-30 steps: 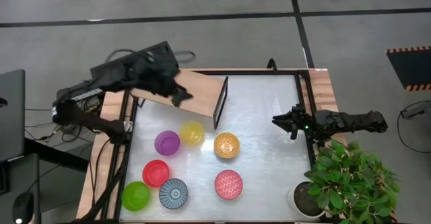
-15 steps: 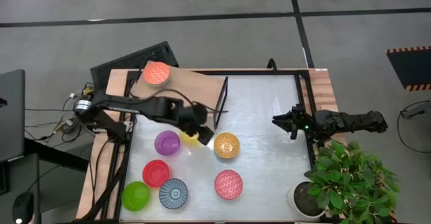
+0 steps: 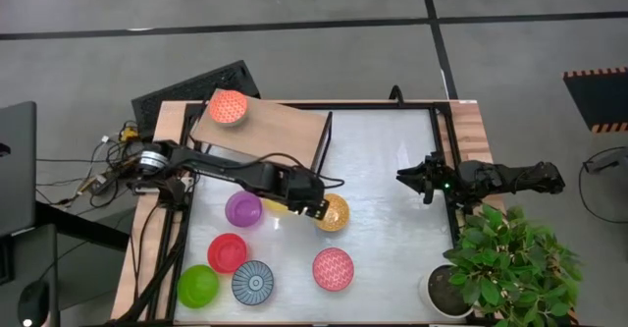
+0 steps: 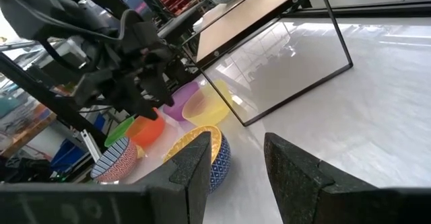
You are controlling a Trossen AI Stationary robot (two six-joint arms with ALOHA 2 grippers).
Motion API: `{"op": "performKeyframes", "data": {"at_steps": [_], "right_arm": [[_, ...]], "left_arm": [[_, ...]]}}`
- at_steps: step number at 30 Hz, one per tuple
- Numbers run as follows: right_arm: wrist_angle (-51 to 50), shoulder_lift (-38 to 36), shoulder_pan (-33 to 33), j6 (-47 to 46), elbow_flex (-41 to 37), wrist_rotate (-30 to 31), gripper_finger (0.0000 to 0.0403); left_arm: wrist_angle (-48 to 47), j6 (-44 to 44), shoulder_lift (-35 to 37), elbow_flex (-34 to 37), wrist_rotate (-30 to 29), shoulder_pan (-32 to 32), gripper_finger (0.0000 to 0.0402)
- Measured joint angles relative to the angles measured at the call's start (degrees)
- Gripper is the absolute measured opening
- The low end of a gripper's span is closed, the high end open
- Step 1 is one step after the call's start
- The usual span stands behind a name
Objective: Place and stack bowls onto a shelf
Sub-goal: Stack the yellow patterned bowl on top of the orange patterned bowl on the shelf
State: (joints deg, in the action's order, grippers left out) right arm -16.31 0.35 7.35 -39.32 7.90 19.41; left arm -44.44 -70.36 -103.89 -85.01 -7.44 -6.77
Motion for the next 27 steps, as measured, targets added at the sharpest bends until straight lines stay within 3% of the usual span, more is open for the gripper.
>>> {"op": "performKeyframes", "data": {"at_steps": [6, 27], "right_arm": [[0.0, 0.0, 0.1, -1.2, 0.0, -0.1, 0.0164], [0.0, 0.0, 0.1, -1.3, 0.0, -0.1, 0.0164]], "left_arm": [[6.1, -4.4, -3.0, 0.0, -2.2, -1.2, 0.0244], [7.8, -16.0, -7.0, 0.0, -9.6, -5.1, 0.0244]]}}
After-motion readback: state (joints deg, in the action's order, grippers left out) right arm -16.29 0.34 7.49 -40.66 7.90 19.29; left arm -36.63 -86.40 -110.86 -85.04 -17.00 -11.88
